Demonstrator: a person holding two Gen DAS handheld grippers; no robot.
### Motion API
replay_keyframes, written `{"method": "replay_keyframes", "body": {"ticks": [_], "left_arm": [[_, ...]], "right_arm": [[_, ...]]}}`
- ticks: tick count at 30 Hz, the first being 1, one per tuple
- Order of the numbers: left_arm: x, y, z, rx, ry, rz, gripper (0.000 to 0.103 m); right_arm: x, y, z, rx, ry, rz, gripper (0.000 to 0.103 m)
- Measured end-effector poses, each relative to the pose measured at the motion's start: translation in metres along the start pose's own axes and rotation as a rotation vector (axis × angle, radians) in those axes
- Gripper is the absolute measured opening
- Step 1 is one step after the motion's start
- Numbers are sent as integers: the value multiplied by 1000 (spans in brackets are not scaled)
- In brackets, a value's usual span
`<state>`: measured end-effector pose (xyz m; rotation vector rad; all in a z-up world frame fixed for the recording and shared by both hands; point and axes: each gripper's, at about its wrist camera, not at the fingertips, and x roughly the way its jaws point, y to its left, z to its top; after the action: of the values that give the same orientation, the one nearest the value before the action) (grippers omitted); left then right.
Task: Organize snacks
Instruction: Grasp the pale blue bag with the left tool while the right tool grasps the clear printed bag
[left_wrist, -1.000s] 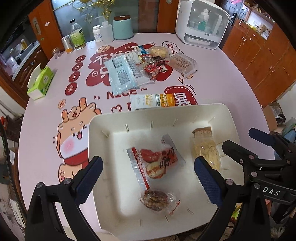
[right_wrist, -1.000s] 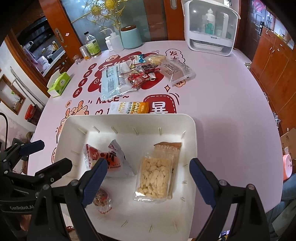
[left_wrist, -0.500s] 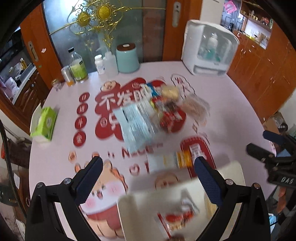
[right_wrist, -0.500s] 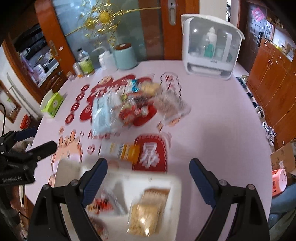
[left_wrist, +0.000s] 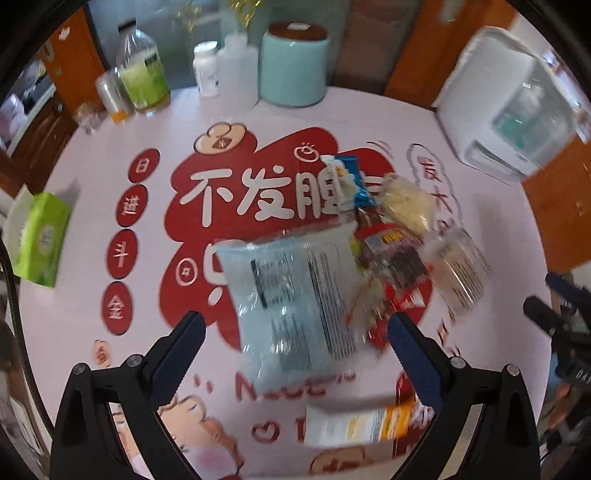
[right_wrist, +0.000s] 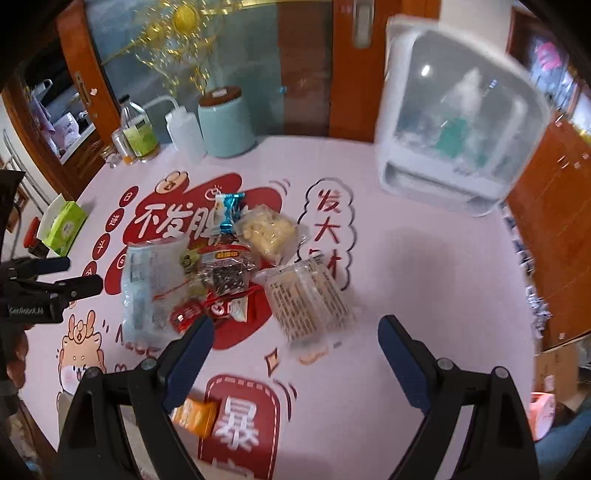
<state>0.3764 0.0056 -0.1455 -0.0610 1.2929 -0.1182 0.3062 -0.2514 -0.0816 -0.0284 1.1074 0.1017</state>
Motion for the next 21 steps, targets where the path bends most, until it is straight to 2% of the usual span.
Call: {"method": "replay_keyframes", "body": {"ticks": [3,7,11,16,21], "left_arm": [[32,1,8,-44,56,23,99],[61,6,9,-103,118,7,99],[77,4,8,-108,135,25,99],[94,3,11,-130,142,55,102],[103,1,13,-158,151,61,103]], "right_arm": [[38,-16,4,28,46,37,97],[69,-27,2,32,73,13,99],[88,-30,-2,4,89,48,99],[112,-22,-8,-63,150,7,99],[133,-23,-16,-57,172,-23,100]]}}
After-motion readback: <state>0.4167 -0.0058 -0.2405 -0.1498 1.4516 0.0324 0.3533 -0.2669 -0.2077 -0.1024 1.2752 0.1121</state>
